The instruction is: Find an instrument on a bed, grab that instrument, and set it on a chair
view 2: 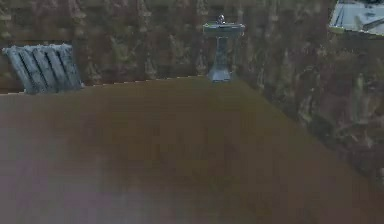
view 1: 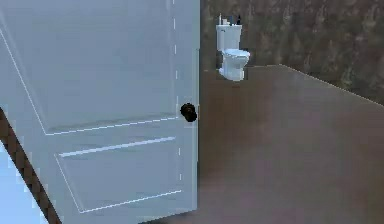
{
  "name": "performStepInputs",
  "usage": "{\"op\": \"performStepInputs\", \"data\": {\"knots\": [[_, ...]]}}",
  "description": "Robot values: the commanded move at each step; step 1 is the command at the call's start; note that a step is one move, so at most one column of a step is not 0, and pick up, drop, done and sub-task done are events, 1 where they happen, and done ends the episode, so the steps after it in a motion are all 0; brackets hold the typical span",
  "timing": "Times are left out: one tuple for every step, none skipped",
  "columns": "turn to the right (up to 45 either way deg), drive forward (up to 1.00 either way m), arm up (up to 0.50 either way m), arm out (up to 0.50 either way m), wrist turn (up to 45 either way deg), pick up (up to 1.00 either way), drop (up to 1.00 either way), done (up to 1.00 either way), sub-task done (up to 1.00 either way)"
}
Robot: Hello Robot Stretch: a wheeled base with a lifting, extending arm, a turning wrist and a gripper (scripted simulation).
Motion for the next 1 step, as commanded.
{"op": "performStepInputs", "data": {"knots": [[-45.0,0.0,0.0,0.0,0.0,0.0,0.0,0.0,0.0]]}}
